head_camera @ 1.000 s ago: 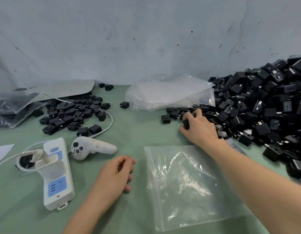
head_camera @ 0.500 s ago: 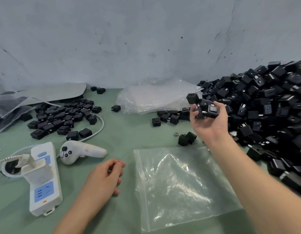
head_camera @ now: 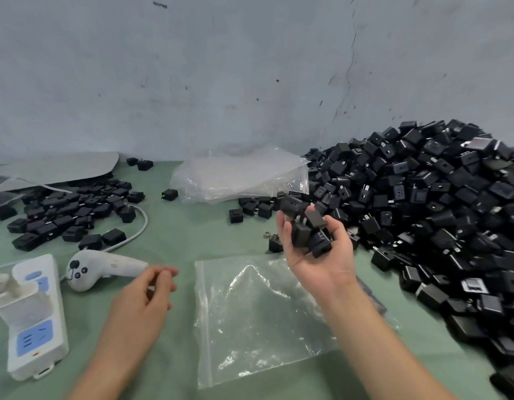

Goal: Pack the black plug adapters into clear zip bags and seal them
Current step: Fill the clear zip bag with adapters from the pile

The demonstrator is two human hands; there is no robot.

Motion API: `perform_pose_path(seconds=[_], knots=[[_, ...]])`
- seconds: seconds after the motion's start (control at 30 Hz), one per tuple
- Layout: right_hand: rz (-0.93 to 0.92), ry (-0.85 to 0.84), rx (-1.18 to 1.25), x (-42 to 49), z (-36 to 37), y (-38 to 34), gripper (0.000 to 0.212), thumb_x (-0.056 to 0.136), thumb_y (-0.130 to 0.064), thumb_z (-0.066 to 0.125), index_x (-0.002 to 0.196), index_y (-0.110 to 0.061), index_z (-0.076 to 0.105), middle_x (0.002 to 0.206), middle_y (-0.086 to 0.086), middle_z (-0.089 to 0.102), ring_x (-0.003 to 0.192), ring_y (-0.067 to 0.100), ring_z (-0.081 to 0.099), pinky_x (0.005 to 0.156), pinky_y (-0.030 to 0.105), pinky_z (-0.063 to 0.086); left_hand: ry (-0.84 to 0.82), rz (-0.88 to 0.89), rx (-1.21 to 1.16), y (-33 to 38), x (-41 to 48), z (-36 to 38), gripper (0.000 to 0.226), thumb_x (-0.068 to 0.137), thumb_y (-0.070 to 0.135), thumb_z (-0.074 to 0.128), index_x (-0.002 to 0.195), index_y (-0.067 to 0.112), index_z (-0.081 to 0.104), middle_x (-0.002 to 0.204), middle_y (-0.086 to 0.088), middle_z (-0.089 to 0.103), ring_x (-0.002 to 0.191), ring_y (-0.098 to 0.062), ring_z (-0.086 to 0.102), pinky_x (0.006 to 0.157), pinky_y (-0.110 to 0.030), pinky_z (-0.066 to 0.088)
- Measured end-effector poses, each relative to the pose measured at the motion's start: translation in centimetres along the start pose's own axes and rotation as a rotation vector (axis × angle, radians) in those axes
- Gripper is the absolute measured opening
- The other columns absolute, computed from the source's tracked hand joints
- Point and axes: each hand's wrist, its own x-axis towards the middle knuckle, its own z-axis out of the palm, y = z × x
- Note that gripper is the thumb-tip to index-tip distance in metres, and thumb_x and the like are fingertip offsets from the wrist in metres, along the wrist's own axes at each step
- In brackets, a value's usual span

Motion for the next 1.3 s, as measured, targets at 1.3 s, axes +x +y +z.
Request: perform_pose_path(seconds=[1.3], knots=[[0.052, 0.133, -0.162, -6.8, -0.8, -1.2, 0.017, 0.068, -0.011, 0.081, 0.083, -0.007, 0.073, 0.112, 0.019, 0.068, 0.094, 0.031, 0.071, 0.046, 0.023, 0.052, -0.208, -0.006, 0.152, 3.0, -3.8, 2.0, 0.03, 0.085, 0.023, 0.075, 0.107, 0.04, 0.065, 0.093, 0.038, 0.068, 0.084, 0.015, 0.063, 0.07, 0.003, 0.041]])
